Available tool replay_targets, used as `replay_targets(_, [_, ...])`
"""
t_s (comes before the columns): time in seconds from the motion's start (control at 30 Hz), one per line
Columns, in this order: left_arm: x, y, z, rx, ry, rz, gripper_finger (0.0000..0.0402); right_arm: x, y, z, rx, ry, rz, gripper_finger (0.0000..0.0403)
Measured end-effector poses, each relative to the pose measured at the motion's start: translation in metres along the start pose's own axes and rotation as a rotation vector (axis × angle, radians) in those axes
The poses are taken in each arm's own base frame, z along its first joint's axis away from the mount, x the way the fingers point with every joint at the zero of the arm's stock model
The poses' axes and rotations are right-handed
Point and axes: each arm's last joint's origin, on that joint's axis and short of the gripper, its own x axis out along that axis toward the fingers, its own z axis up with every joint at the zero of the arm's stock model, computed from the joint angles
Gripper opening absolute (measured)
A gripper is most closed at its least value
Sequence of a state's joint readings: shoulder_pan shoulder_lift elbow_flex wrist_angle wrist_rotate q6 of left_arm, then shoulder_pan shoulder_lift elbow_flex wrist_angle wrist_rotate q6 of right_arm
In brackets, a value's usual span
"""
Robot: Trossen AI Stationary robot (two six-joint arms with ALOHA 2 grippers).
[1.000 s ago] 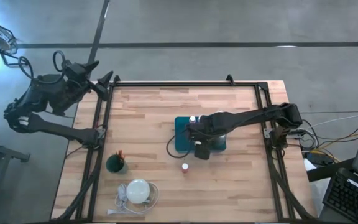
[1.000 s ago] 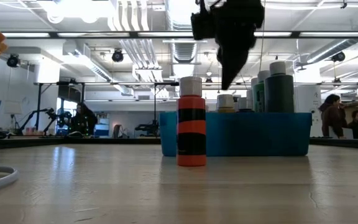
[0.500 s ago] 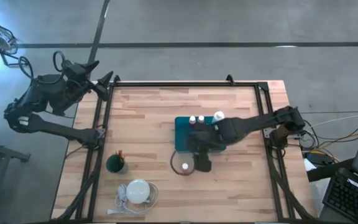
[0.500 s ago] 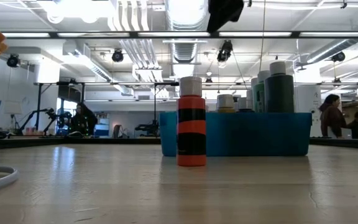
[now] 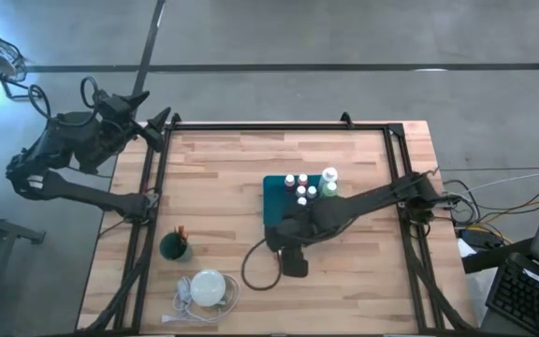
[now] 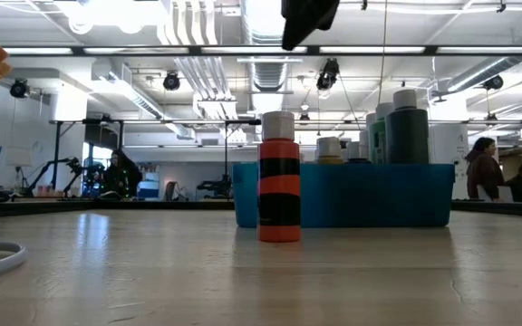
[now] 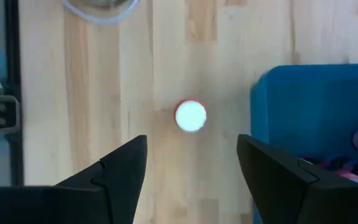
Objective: Pick & Place Paint Supplies
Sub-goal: Put the orange paint bottle into the blue bin
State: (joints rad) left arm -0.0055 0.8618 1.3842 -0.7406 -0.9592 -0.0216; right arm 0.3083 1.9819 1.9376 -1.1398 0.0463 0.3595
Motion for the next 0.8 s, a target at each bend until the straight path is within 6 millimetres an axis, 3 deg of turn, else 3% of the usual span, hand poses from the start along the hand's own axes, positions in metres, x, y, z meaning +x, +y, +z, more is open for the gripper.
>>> replay_targets(0.27, [0.0,0.0,0.0,0.016,0.001,0.0,0.032,0.01,0.0,0.02,-0.11,0.035,-0.014,0.0225])
replay_targets(0.5, [0.0,0.0,0.0,0.027,0.001,0.0,0.032,0.029,0.005,0.021,-0.08,0.098,0.064,0.022])
replay_targets(0.8, [0.0,0.0,0.0,0.076,0.001,0.003,0.032,0.046,-0.001,0.013,-0.159,0.145,0.0,0.0221])
